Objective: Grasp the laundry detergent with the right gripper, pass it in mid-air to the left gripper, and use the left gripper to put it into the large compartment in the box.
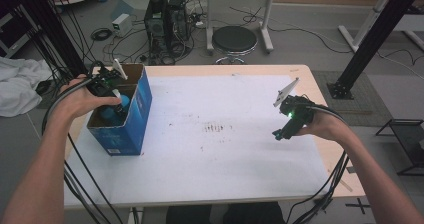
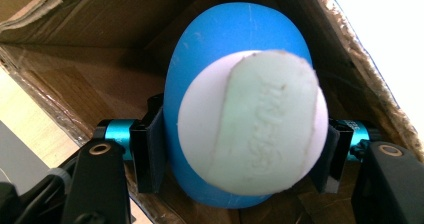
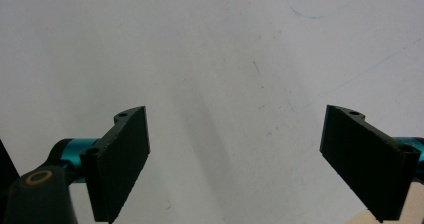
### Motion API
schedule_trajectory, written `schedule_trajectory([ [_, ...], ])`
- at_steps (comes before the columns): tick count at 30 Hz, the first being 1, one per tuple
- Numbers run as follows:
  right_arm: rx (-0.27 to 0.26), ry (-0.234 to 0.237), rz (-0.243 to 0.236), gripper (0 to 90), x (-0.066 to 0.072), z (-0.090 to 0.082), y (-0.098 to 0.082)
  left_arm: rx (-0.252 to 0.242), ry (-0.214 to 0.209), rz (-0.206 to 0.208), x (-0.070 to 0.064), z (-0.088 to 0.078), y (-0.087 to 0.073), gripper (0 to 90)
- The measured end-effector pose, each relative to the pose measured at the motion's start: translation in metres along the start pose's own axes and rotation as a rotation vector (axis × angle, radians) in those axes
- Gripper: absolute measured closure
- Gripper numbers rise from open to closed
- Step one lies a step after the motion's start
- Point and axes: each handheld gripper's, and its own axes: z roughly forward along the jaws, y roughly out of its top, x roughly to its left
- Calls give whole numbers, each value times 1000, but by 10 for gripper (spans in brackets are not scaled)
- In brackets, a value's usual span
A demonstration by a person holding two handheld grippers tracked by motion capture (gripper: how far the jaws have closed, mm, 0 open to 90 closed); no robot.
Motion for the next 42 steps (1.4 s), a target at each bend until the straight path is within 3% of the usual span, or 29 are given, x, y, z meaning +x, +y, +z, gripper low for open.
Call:
schedule_trajectory([
  [1, 2, 1, 1, 117, 0, 0, 0, -34, -3, -40, -3, 2, 0, 374],
  [2, 7, -1, 4, 117, 0, 0, 0, 5, -2, 5, 0, 0, 0, 374],
  [6, 7, 2, 3, 117, 1, 1, 0, 2, 3, 0, 0, 0, 0, 372],
  [7, 7, 2, 3, 117, 0, 1, 0, -33, -2, -45, -3, 2, 0, 372],
  [8, 4, 2, 2, 117, 0, 2, 0, 4, 0, -2, 0, 0, 0, 372],
  [9, 4, 2, 0, 117, 0, 2, 0, -38, -1, -46, -3, 2, 0, 372],
  [11, 12, 1, 4, 117, 0, 2, 0, -19, 0, -26, -2, 1, 0, 371],
  [12, 12, -1, 6, 117, 0, 2, 0, -35, -1, -43, -3, 2, 0, 371],
  [14, 17, 3, 6, 117, 1, 3, -1, -1, 5, -1, 0, 0, 0, 370],
  [15, 18, 3, 4, 117, 1, 3, -1, -1, 5, -1, 0, 0, 0, 370],
  [16, 13, 3, -2, 117, 0, 4, 0, -31, 4, -36, -3, 2, 0, 370],
  [17, 14, 4, -3, 117, 0, 4, 0, -2, 6, -2, -1, 0, 0, 370],
  [21, 11, 1, 6, 117, 1, 4, 0, -1, 4, 0, 0, -1, 0, 367],
  [22, 12, 4, 1, 117, 1, 4, 0, -15, 0, -16, -2, 0, 0, 367],
  [24, 13, 3, 1, 117, 0, 4, 0, -1, 4, -2, -1, 0, 0, 366],
  [25, 12, 1, 4, 117, 1, 4, 0, -32, 2, -42, -4, 2, 0, 367],
  [26, 13, 2, 3, 117, 1, 4, 0, -32, 2, -42, -4, 2, 0, 367],
  [27, 13, 2, 4, 117, 1, 4, 0, -10, 2, -19, -2, 0, 0, 366],
  [28, 14, 0, 8, 117, 1, 4, -1, -18, 4, -26, -3, 1, 0, 367],
  [29, 12, 1, 6, 117, 1, 4, -1, 12, 4, 4, -1, -1, 1, 366],
  [33, 17, -2, 8, 117, 1, 4, -1, 4, 11, -1, -2, -1, 1, 367],
  [34, 13, -1, 11, 117, 1, 4, -1, -25, 10, -39, -4, 1, 1, 366],
  [37, 15, 1, 10, 117, 1, 5, -1, 15, 14, 12, -1, -2, 1, 366],
  [38, 22, 1, 20, 117, 2, 4, -2, -5, 4, -17, -2, -1, 1, 342],
  [39, 16, 2, 11, 117, 2, 5, -1, 11, 14, 8, -1, -2, 2, 304],
  [42, 12, 3, 5, 117, 1, 6, -1, 15, 19, 5, -3, -3, 3, 304],
])
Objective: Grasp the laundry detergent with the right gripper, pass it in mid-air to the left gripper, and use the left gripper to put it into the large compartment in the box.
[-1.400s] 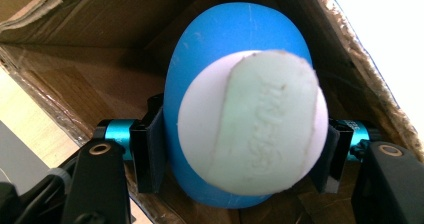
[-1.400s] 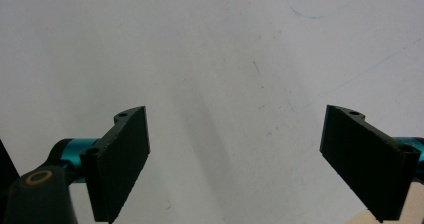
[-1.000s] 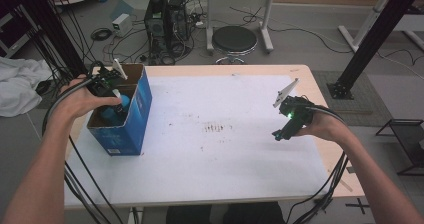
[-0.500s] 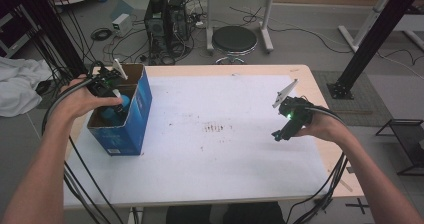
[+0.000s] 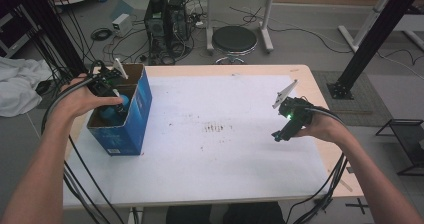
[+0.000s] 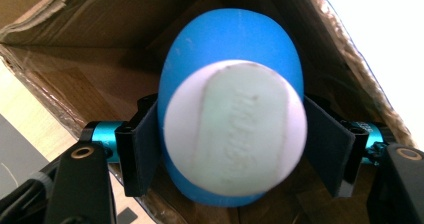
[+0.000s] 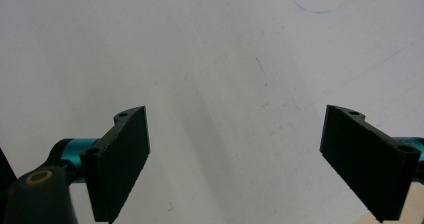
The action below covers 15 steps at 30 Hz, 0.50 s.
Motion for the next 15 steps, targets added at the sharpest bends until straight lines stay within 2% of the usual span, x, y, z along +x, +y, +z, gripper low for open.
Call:
schedule_trajectory([
  [2, 8, 1, 7, 117, 1, -1, 0, -7, -1, -8, 0, 0, 0, 304],
  [3, 5, 0, 0, 117, 1, 0, 0, -35, -1, -42, -3, 1, 0, 304],
  [4, 4, 0, 2, 117, 1, 0, 0, -28, 1, -39, -2, 0, 0, 304],
  [5, 7, -2, 8, 117, 1, -1, 0, 0, 5, -6, 0, -3, 0, 304],
  [6, 2, -1, 6, 117, 1, 0, 0, -3, 7, -9, 1, -4, 0, 304],
  [7, -1, 1, -3, 117, 0, -1, 0, -44, 11, -47, -2, -3, -1, 304],
  [8, 1, 0, 3, 117, 0, -1, 0, -19, 14, -19, 0, -5, -1, 304],
  [9, 3, 1, 6, 117, 0, -1, 0, -19, 9, -27, -1, -7, -1, 304],
  [11, 0, 2, 1, 117, 0, -1, 0, -14, 17, -5, 0, -10, -1, 304],
  [12, 1, 1, -1, 117, 0, -1, 0, -49, 14, -44, -3, -10, -1, 304],
  [13, 5, 1, 9, 117, 1, -1, 0, -24, 16, -11, -1, -13, 0, 304],
  [15, 5, 0, 8, 117, 0, -1, 0, -30, 20, -9, -2, -16, 0, 304],
])
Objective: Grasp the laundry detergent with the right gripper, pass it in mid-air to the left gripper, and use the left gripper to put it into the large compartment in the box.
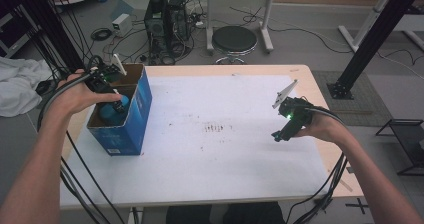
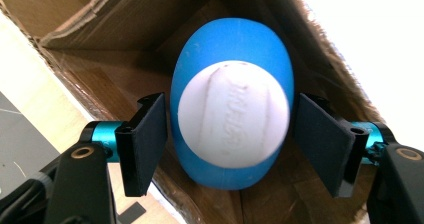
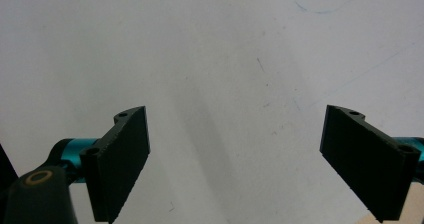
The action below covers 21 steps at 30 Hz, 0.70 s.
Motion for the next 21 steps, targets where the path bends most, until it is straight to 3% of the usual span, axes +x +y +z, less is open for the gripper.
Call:
schedule_trajectory([
  [3, -9, 3, -8, 117, 0, 0, 0, 6, 5, 14, 1, -7, 1, 304],
  [5, -3, 2, -2, 117, 0, 0, 0, -36, 4, -27, -3, -8, 1, 304],
  [6, 0, 1, 3, 117, 0, -1, 0, -1, 10, 19, 0, -13, 2, 304],
  [7, -2, 0, 0, 117, 0, -1, 0, -52, 13, -35, -5, -12, 2, 304],
  [8, -1, 0, 4, 117, 0, -1, 0, -58, 6, -36, -6, -15, 2, 304],
  [9, -3, 0, 1, 117, 0, -1, 0, -44, 8, -10, -5, -18, 3, 304],
  [10, -4, 0, 3, 117, 0, -1, -1, -73, 13, -35, -8, -19, 4, 304],
  [14, -5, 3, 2, 117, -1, -1, 0, -89, 25, -2, -15, -32, 11, 304],
  [16, -5, 0, 1, 117, -1, -2, 0, -64, 24, 54, -18, -42, 15, 304],
  [19, 0, -3, 11, 117, -1, -3, 0, -71, 39, 95, -27, -55, 24, 304],
  [20, 1, -4, 11, 117, 0, -3, 0, -91, 40, 91, -32, -58, 27, 304],
  [21, 1, -7, 11, 117, 0, -2, 0, -78, 47, 117, -35, -62, 29, 304],
])
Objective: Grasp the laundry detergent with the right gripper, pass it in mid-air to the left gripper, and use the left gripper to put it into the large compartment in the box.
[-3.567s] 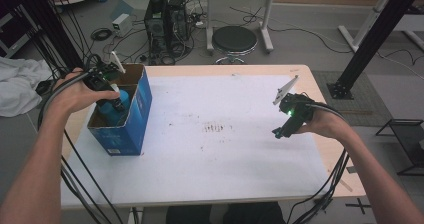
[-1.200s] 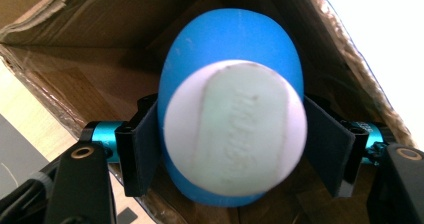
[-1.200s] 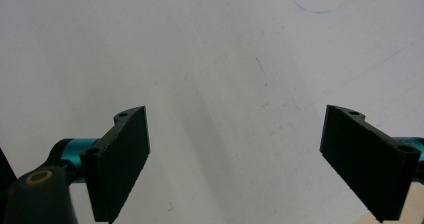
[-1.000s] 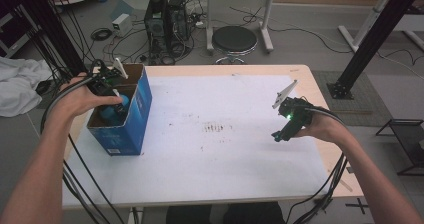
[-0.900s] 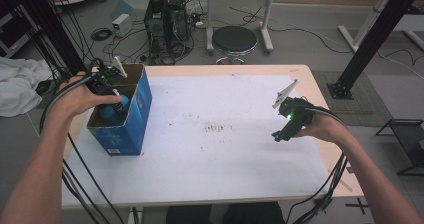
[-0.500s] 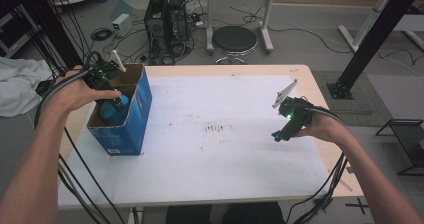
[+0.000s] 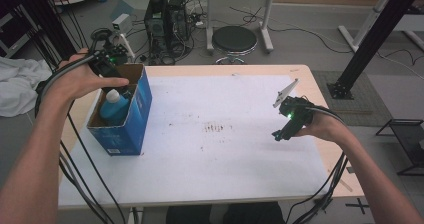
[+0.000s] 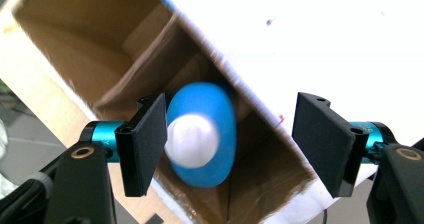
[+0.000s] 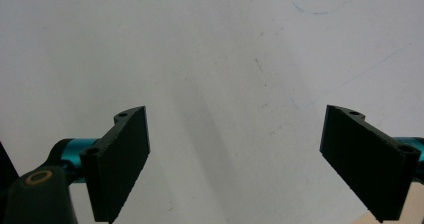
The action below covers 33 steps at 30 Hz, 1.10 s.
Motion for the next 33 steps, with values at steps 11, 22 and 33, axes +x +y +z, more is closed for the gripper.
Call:
schedule_trajectory([
  [11, -2, 0, 4, 117, 2, -2, 3, -31, -39, 152, -49, 2, 53, 304],
  [22, -5, -6, -12, 117, 2, -3, 6, -21, -117, 240, -85, 37, 83, 193],
  [33, -19, -4, -10, 117, 2, -8, 5, 18, -178, 288, -112, 75, 91, 192],
])
